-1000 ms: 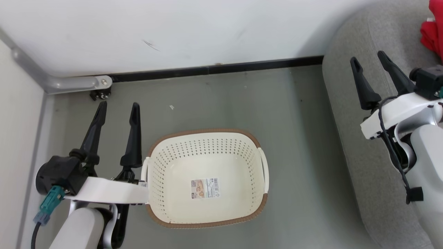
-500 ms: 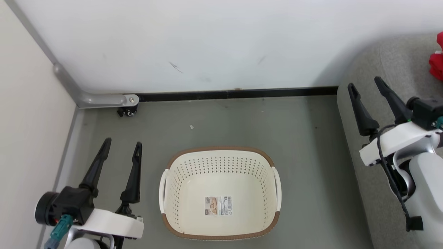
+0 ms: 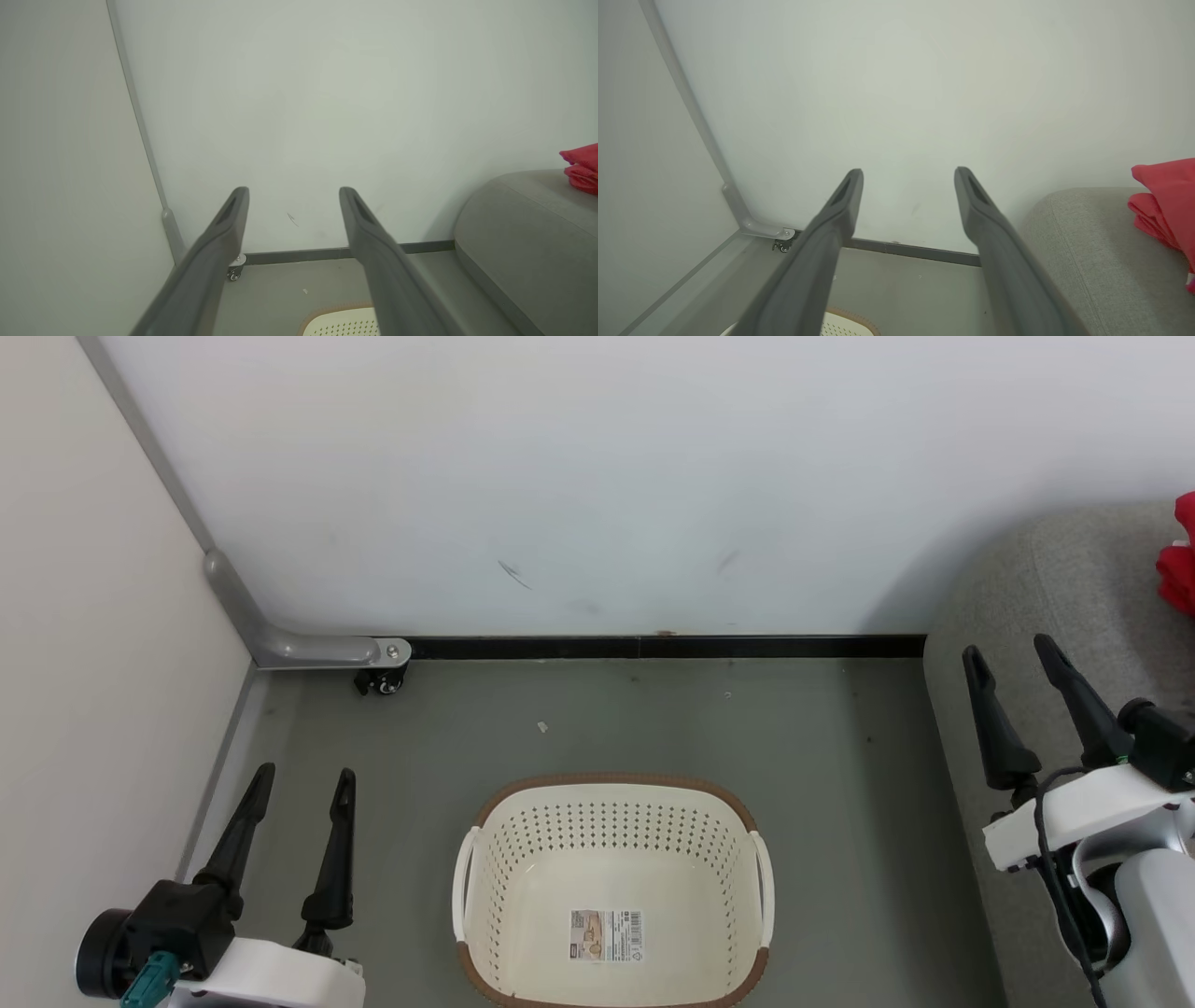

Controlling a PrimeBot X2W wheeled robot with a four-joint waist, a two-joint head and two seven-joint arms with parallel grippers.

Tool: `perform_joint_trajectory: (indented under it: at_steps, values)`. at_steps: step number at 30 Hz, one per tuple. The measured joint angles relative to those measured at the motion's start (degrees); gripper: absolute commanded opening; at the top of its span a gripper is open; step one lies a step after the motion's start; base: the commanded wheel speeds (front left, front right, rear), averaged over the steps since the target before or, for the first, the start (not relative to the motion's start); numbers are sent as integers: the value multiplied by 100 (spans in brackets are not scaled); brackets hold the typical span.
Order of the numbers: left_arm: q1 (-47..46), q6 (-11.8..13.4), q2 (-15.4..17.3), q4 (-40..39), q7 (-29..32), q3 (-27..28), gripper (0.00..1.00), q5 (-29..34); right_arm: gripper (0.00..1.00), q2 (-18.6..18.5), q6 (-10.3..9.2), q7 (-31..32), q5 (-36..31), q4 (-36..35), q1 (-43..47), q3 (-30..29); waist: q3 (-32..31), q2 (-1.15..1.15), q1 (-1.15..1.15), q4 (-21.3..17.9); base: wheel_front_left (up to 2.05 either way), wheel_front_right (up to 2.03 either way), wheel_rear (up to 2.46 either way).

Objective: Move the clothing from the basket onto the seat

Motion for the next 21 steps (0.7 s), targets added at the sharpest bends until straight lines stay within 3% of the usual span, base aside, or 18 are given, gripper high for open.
perform_joint_trajectory:
  at_steps: [21]
  values:
    - [288,-201,-83,69,-1,297,100,2,100,391,0,0,-297,-587,970,-174,-515,0,0,121,0,0,0]
